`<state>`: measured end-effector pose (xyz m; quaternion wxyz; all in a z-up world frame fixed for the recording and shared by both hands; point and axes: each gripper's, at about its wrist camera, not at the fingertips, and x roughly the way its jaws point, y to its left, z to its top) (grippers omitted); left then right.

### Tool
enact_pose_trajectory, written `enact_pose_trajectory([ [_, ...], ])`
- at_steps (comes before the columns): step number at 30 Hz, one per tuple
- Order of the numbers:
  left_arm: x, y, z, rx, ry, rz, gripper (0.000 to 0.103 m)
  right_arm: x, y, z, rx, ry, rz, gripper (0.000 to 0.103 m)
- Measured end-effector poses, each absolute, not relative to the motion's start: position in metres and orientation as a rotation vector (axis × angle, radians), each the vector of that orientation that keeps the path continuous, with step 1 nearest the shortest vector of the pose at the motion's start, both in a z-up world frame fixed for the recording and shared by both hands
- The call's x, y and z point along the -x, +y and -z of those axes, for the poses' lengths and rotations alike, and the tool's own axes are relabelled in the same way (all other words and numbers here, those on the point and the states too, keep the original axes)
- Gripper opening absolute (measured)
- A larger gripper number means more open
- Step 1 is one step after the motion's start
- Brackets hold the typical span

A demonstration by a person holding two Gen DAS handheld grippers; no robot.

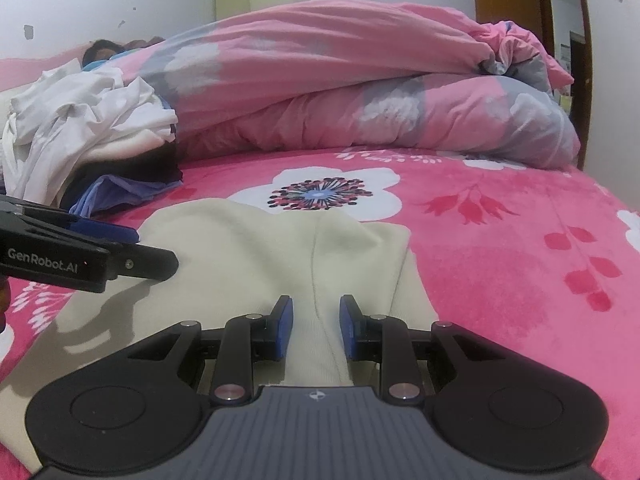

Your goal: Fold clothes

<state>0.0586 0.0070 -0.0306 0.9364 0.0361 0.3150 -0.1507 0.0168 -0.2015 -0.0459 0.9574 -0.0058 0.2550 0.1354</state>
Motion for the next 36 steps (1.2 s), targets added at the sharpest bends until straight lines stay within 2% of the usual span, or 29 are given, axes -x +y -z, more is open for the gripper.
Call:
enact_pose_trajectory([
  [10,-0.063,0.001,0.027,-0.084,0.69,0.262,0.062,-0.047,-0.209,-0.004,-0.039,0.609,-0.269,0.027],
  [18,-0.064,-0.006,0.025,-0.115,0.707,0.235,0.063,-0.076,-0.196,0.031,0.022,0.697,-0.273,0.026],
  [28,-0.066,-0.007,0.023,-0.115,0.732,0.221,0.064,0.007,-0.217,-0.02,0.043,0.611,-0.35,0.027],
  [33,-0.067,-0.01,0.023,-0.124,0.741,0.213,0.066,0.03,-0.21,0.004,0.095,0.669,-0.386,0.026],
  [36,-0.067,-0.011,0.022,-0.134,0.745,0.204,0.067,0.036,-0.21,0.021,0.085,0.64,-0.367,0.027],
])
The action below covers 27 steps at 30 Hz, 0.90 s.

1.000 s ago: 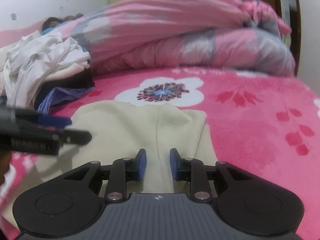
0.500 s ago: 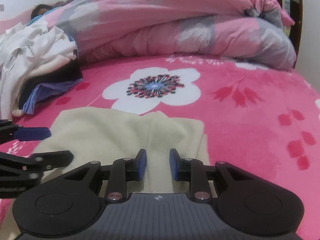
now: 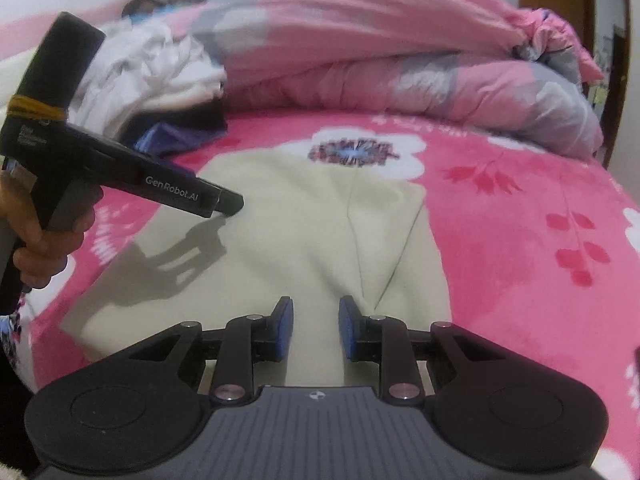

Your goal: Fold clothes

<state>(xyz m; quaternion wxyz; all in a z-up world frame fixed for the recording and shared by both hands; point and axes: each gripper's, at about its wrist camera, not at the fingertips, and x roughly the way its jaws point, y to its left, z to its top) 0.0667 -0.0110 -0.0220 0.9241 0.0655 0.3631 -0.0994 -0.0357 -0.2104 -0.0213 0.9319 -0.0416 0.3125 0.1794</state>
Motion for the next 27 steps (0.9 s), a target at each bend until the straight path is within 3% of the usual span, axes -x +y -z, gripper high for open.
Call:
enact_pose_trajectory([
  [11,-0.054,0.013,0.009,0.032,0.7,0.219,0.089,0.045,-0.21,0.03,0.042,0.592,-0.312,0.027],
  [13,-0.04,0.015,0.001,0.028,0.645,0.238,0.103,0.046,-0.209,0.031,0.035,0.582,-0.299,0.027],
  [17,-0.01,0.01,-0.008,-0.023,0.598,0.326,0.103,0.048,-0.209,0.032,0.035,0.57,-0.294,0.027],
  [27,0.023,-0.007,0.032,-0.059,0.714,0.38,0.103,0.066,-0.232,0.03,-0.056,0.501,-0.358,0.028],
])
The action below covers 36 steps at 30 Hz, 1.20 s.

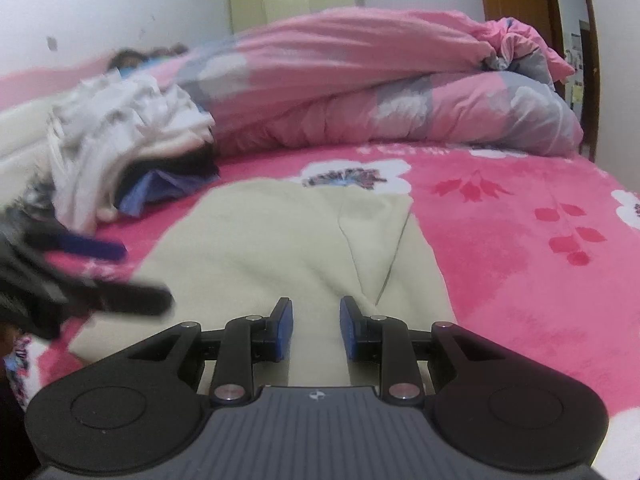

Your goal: Fold clothes

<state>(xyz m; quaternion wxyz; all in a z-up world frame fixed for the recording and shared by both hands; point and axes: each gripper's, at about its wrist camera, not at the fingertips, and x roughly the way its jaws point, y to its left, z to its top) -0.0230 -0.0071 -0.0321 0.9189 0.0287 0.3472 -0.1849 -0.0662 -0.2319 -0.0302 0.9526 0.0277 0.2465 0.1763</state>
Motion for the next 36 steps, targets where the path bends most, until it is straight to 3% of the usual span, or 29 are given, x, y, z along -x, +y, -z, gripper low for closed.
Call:
enact_pose_trajectory([
  [8,0.03,-0.002,0.04,-0.08,0.681,0.389,0.103,0.138,-0.297,0.035,-0.297,0.444,-0.333,0.03],
  [21,0.03,-0.001,0.044,-0.095,0.694,0.405,0.103,0.11,-0.345,0.081,-0.712,0.418,-0.37,0.03],
  [24,0.031,-0.001,0.045,-0.095,0.687,0.403,0.103,0.1,-0.352,0.089,-0.777,0.419,-0.398,0.027],
  [27,0.032,-0.003,0.044,-0.088,0.677,0.383,0.103,0.095,-0.355,0.092,-0.8,0.413,-0.421,0.013],
  [32,0.036,-0.007,0.047,-0.081,0.649,0.348,0.103,0.098,-0.351,0.082,-0.727,0.359,-0.422,0.012],
  [36,0.039,-0.009,0.047,-0.094,0.636,0.342,0.103,0.092,-0.355,0.11,-0.743,0.411,-0.396,0.01],
])
